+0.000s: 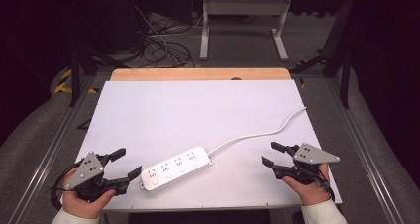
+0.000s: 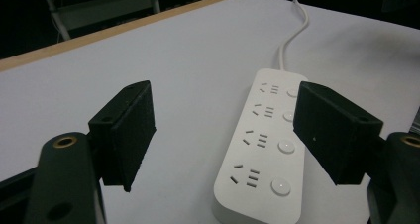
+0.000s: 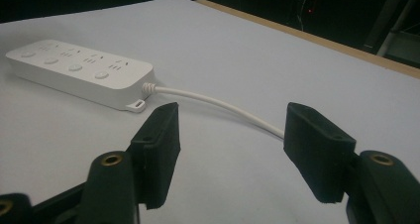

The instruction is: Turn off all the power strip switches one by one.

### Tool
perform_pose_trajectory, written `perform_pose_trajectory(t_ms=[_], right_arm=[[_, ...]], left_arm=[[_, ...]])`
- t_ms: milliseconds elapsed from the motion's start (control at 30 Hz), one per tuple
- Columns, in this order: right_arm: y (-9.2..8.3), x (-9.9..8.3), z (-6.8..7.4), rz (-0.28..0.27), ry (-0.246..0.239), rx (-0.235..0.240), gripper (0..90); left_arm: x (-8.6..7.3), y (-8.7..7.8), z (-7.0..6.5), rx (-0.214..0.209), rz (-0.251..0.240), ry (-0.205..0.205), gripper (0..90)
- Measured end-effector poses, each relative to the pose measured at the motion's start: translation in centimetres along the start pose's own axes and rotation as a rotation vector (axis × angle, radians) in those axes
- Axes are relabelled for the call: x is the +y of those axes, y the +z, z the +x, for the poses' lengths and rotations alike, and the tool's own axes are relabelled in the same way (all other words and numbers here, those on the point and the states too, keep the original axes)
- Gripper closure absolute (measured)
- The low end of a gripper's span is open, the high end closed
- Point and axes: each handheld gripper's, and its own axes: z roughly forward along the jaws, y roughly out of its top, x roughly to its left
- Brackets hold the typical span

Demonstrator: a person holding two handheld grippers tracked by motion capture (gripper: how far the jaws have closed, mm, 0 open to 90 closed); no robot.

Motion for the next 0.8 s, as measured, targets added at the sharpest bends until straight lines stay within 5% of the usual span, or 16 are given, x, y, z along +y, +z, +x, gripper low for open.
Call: perform_pose_trajectory(t_ms=[200, 367, 500, 667, 800], right_arm=[[0.0, 0.0, 0.0, -0.004, 0.001, -0.005, 40.6], [0.0, 0.0, 0.1, -0.008, 0.003, 0.001, 40.6], [0.0, 0.0, 0.1, -0.008, 0.004, 0.001, 40.7], [0.1, 0.0, 0.2, -0.001, 0.006, 0.007, 40.8], [0.2, 0.0, 0.2, -0.002, 0.006, 0.012, 41.2]], left_arm=[[0.0, -0.2, -0.2, 0.005, 0.001, -0.026, 34.1], [0.5, -0.1, -0.5, -0.014, 0.006, 0.012, 40.4], [0.8, -0.1, -0.5, -0.01, 0.028, 0.037, 40.1], [0.9, 0.2, -0.6, -0.034, 0.054, 0.02, 36.8], [1.1, 0.4, -0.9, -0.004, 0.077, 0.044, 35.7]])
